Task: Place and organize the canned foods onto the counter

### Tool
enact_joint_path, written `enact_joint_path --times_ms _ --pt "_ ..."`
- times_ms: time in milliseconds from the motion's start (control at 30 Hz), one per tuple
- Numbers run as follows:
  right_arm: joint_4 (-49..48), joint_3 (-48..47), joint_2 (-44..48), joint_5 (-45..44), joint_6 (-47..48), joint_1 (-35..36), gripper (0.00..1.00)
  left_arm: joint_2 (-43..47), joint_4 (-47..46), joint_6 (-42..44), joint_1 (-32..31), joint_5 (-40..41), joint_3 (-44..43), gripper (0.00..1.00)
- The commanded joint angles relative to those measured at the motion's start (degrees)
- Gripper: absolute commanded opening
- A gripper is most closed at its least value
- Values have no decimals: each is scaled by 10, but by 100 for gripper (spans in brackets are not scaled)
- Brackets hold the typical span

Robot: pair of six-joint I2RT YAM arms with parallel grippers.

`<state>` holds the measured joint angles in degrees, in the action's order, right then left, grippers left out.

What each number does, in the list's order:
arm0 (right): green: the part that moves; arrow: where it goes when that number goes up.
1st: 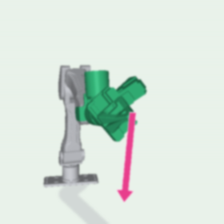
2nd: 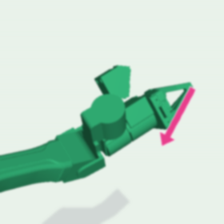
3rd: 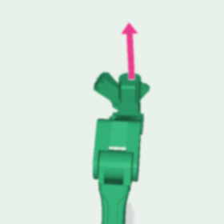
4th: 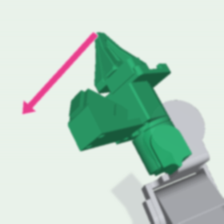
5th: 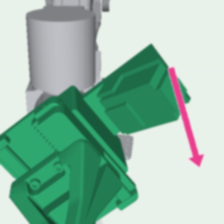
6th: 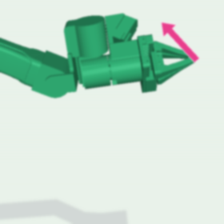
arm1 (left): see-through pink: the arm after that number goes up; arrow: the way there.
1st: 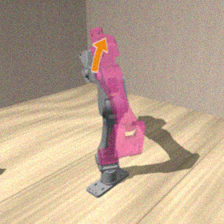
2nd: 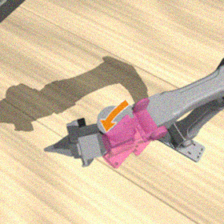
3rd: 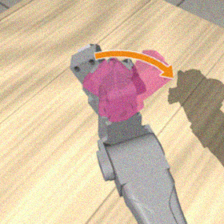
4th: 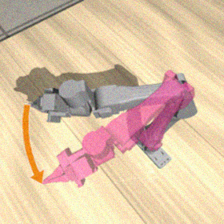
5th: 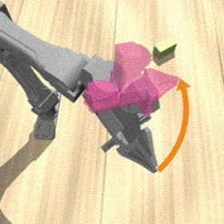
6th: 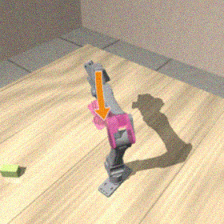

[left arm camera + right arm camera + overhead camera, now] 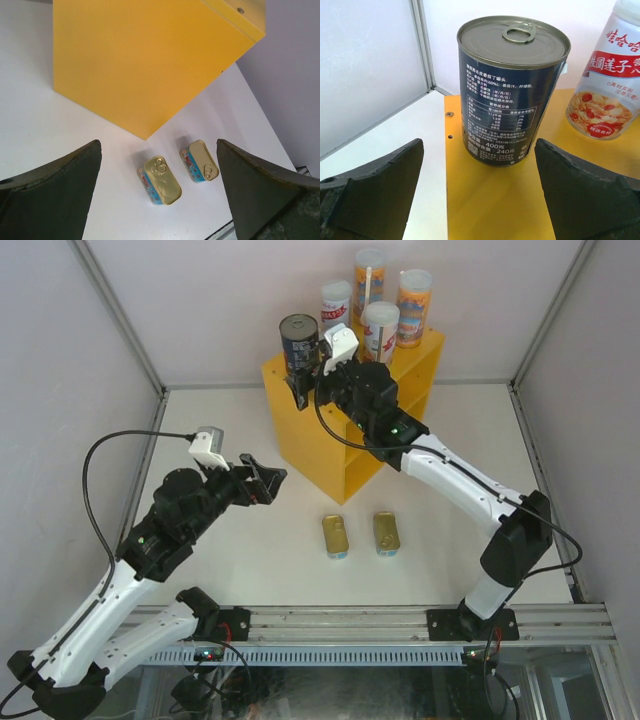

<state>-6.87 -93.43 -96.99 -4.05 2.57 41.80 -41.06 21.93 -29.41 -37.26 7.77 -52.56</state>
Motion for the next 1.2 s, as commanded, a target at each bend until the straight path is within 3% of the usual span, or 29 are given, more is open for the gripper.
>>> enact_joint_path --times_ms 0,233,467,667,867,1000,1167 --pt "-7 19 48 -25 3 9 91 14 -19 -3 -4 1 18 100" --pt "-1 89 137 -62 24 49 90 15 -15 -7 -16 -5 35 99" --pt "54 185 270 -155 9 111 88 -8 -14 -12 -65 9 60 99" --pt "153 302 427 -255 -84 164 86 -44 -22 -59 -103 26 89 99" --pt "289 383 522 -371 -211 223 84 -94 -31 -87 -121 20 101 99" --pt "370 436 550 -436 -306 263 84 -116 -52 -116 -126 8 112 99" --pt "457 474 526 -451 -436 269 85 -133 -69 -138 -127 -8 120 98"
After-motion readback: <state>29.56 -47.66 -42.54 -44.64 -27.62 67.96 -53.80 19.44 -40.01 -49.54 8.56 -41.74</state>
